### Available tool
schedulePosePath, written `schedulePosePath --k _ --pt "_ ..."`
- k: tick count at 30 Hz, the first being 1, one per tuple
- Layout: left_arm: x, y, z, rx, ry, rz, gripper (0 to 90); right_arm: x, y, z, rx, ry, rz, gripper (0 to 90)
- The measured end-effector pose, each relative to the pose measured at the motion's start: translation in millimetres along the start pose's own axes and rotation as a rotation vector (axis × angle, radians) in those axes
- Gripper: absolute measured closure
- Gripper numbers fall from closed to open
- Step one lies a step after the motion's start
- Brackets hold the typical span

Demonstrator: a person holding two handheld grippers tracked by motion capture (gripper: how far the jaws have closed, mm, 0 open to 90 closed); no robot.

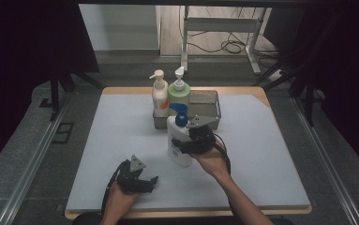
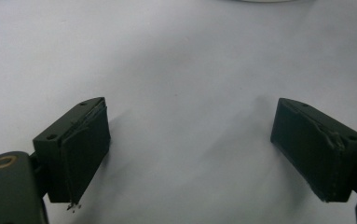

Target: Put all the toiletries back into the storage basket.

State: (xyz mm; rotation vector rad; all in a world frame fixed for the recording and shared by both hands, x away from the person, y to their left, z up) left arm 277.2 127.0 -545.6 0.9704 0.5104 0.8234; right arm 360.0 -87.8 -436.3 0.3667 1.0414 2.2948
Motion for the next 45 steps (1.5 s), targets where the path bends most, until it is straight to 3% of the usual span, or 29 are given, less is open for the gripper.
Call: schedulePosePath --k 11,18,34,45 --pt "-0.1 -0.1 0.0 0.0 0.001 0.001 11.7 0.9 3.2 3.0 0.033 0.01 -0.01 37.2" --pt "-0.2 -0.1 0.1 0.0 0.001 0.002 11.7 -2.1 15.6 7.7 0.02 0.018 -0.015 37.4" --pt "-0.3 -0.1 0.1 -0.001 0.003 0.002 11.7 -29.3 42.6 11.9 0.009 -0.02 -0.043 37.6" --pt "-0.3 -0.1 0.1 -0.001 0.004 0.002 11.7 -47.5 62.2 16.5 -0.004 -0.042 -0.089 37.7"
Point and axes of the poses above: each handheld gripper's, and its own axes: y roughly backward along the jaws, z roughly out of its top, x roughly to its left, the point moved 3 cm from there along -y, roughly forward along the jaws, and after that the axes turned 14 degrees about x, right-handed, at the moved point
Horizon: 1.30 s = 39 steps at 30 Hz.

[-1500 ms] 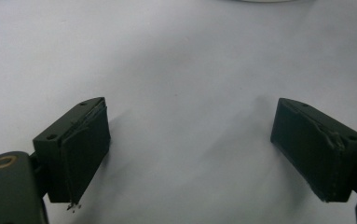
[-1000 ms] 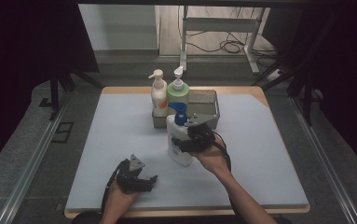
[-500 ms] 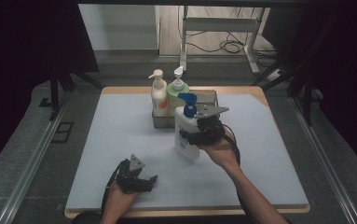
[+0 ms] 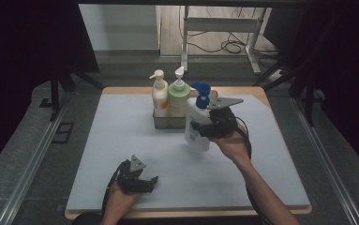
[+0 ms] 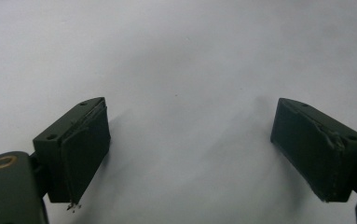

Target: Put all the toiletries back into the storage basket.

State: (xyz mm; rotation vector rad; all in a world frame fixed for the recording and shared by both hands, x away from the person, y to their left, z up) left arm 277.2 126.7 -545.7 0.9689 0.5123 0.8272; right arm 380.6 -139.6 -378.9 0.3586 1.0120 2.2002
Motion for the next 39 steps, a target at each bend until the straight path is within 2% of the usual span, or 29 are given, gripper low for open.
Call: schedulePosePath --k 19,29,39 --pt "-0.1 0.0 0.0 -0.001 0.001 -0.001 11.7 -32.3 13.9 14.5 -0.02 -0.05 -0.064 37.7" --pt "-0.1 0.0 0.0 -0.001 0.001 -0.001 11.7 -48.0 11.9 22.4 -0.033 -0.081 -0.102 37.8" --pt "-0.1 -0.1 0.0 -0.001 0.002 -0.001 11.7 -57.8 7.3 36.5 -0.044 -0.09 -0.128 37.8"
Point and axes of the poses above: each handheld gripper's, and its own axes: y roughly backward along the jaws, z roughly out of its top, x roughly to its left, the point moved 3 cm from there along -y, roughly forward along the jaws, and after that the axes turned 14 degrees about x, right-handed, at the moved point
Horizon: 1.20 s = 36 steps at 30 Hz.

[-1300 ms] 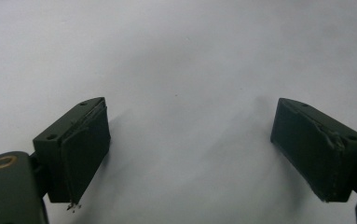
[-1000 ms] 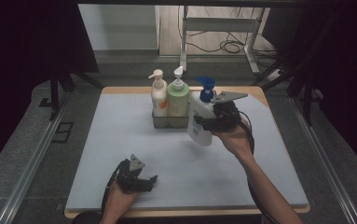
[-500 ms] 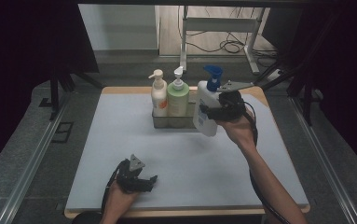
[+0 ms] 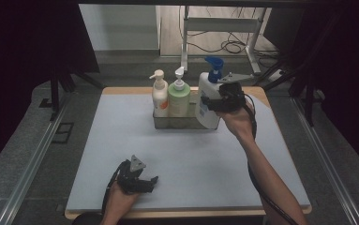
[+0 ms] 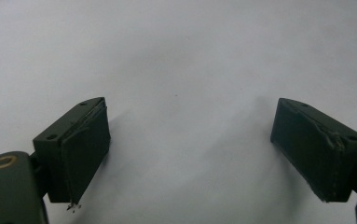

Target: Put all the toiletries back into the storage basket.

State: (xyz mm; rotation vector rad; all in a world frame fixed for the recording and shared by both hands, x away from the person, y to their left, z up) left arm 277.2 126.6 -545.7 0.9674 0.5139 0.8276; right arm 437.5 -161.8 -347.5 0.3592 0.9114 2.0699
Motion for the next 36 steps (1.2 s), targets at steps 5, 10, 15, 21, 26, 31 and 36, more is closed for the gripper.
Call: schedulePosePath --k 5,10,15,21,26,31,36 --pt "-0.1 0.0 0.0 -0.001 0.001 0.0 11.7 -3.6 -5.5 6.2 -0.001 -0.004 -0.018 37.9" --pt "-0.1 -0.1 0.0 -0.001 0.001 0.0 11.7 -6.6 -11.3 12.1 -0.005 -0.012 -0.024 37.9" --pt "-0.2 -0.1 0.0 -0.002 0.002 -0.001 11.7 -9.7 -17.7 17.3 -0.008 -0.019 -0.038 37.9" --pt "-0.2 -0.1 0.0 -0.002 0.002 -0.001 11.7 -14.5 -24.7 22.5 -0.009 -0.026 -0.053 37.9" --pt "-0.2 -0.1 0.0 -0.002 0.002 -0.001 11.7 -19.2 -29.2 26.1 -0.012 -0.032 -0.067 38.0" --pt "-0.2 -0.1 0.0 -0.002 0.002 -0.001 11.7 -22.7 -35.9 27.9 -0.01 -0.037 -0.079 38.0" --pt "-0.1 0.0 0.0 -0.001 0.001 0.0 11.7 -24.5 -43.6 28.6 -0.006 -0.043 -0.087 37.9"
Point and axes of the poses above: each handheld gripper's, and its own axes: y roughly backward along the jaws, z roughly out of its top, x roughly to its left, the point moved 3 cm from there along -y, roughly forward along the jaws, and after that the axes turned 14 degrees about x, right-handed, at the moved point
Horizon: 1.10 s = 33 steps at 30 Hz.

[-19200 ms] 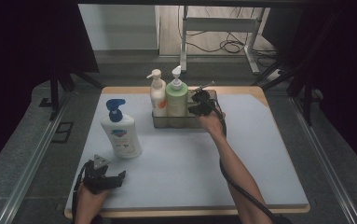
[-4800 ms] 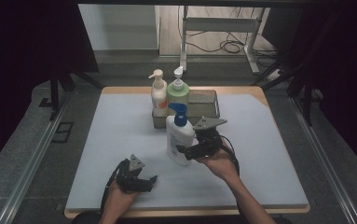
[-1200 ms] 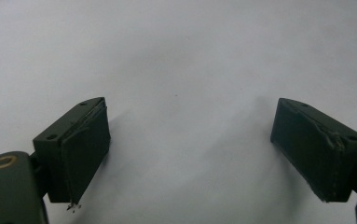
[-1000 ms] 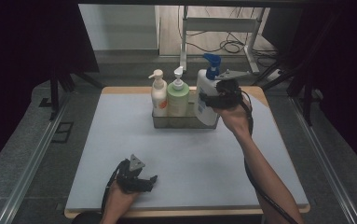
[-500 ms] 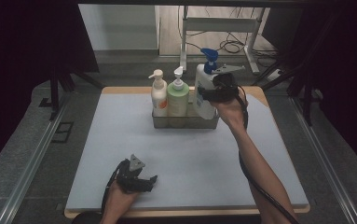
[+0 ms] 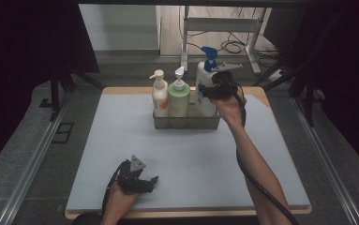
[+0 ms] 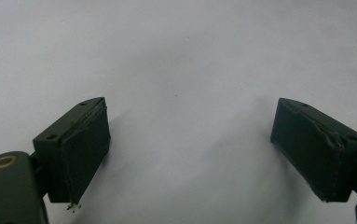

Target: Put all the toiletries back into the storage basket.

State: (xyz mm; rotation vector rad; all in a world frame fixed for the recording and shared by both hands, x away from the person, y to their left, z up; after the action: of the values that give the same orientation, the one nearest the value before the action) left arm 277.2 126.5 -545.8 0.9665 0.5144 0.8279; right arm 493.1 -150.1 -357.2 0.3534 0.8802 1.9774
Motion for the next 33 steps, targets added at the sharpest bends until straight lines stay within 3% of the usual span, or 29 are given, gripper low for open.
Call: schedulePosePath --k 15,33 --pt "0.0 0.1 -0.2 0.002 0.0 -0.001 11.7 1.9 -25.9 -10.6 0.043 -0.014 0.002 37.9" --pt "0.0 0.2 -0.2 0.003 0.0 -0.001 11.7 -0.1 -41.0 -26.6 0.093 -0.041 0.014 38.0"
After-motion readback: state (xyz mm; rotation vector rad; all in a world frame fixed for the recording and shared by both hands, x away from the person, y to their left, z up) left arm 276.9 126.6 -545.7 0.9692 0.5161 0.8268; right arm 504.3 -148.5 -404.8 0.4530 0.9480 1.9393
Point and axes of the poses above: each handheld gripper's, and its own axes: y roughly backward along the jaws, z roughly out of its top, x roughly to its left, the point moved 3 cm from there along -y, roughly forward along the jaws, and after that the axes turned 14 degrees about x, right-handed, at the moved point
